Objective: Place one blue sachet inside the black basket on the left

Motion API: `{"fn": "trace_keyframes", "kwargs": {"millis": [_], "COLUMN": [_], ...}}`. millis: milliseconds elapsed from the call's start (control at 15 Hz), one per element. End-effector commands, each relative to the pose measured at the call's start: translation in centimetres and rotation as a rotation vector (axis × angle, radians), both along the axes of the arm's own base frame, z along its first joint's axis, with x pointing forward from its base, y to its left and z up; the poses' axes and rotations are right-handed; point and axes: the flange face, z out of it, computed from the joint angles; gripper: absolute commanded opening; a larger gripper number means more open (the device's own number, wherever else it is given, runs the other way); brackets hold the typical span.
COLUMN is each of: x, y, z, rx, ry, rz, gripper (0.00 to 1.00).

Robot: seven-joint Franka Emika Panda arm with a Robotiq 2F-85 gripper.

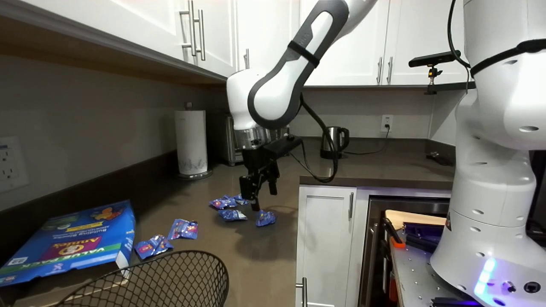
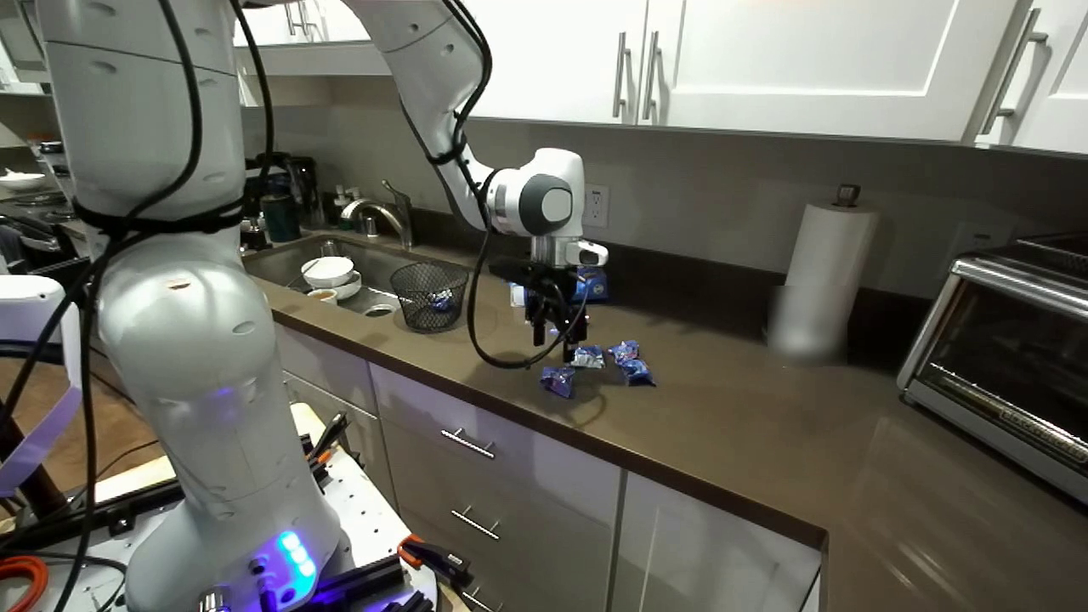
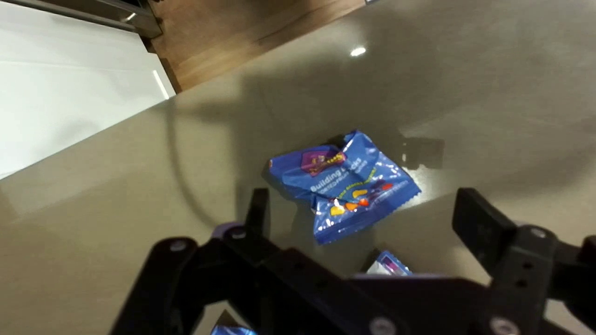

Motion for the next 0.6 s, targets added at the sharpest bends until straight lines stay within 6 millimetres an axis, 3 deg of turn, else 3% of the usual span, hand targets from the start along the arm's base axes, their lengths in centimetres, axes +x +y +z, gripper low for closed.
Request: {"fn": "trace_keyframes", "kwargs": {"millis": [0,267,533], "x": [1.4,2.2,2.9], "y": [-0.1,0.0,0.6], "z": [-3.6,-5.7,-3.2], "rx": [0.025,0.021,-0.007], "ry": [0.030,0.062,0.058], "rz": [0.030,0.033,0.034], "gripper": [0.74,0.46,0.21]}}
